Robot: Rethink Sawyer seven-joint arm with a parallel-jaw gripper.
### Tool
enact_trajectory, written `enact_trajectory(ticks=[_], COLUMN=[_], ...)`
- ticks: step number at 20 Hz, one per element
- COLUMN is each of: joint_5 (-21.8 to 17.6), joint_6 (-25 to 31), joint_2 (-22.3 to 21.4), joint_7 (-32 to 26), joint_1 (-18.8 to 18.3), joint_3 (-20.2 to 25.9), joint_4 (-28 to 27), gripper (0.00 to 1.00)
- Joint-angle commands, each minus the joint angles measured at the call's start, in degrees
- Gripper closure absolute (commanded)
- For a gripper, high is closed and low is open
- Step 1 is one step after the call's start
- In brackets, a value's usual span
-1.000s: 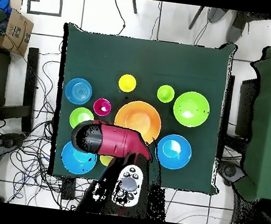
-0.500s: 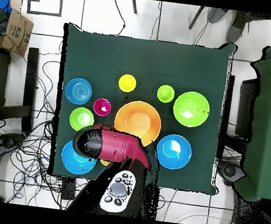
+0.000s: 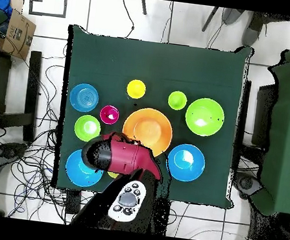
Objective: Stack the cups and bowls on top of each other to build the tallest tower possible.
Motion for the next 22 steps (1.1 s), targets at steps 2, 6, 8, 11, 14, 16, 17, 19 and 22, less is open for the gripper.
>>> enact_trajectory(ticks=[2, 6, 8, 11, 14, 16, 17, 19, 22], joint_5=[1.19, 2.04, 2.48, 2.95, 3.27, 3.44, 3.35, 3.09, 2.55], joint_6=[-4.80, -6.28, -5.74, -5.12, -5.49, -5.51, -5.88, -6.16, -7.48], joint_2=[1.82, 1.25, 0.49, -0.72, -1.16, -1.45, -1.61, -1.88, -2.10], joint_7=[8.41, 8.91, 8.89, 8.46, 8.58, 8.55, 8.52, 8.08, 7.67], joint_1=[-2.39, -3.94, -4.60, -6.11, -7.29, -7.80, -8.04, -8.95, -10.57], joint_3=[7.54, 11.25, 12.71, 15.17, 17.28, 18.46, 19.14, 20.89, 24.00], joint_4=[0.10, 2.02, 2.63, 3.67, 4.46, 4.53, 4.56, 4.72, 5.27], gripper=[0.00, 0.00, 0.00, 0.00, 0.00, 0.00, 0.00, 0.00, 0.00])
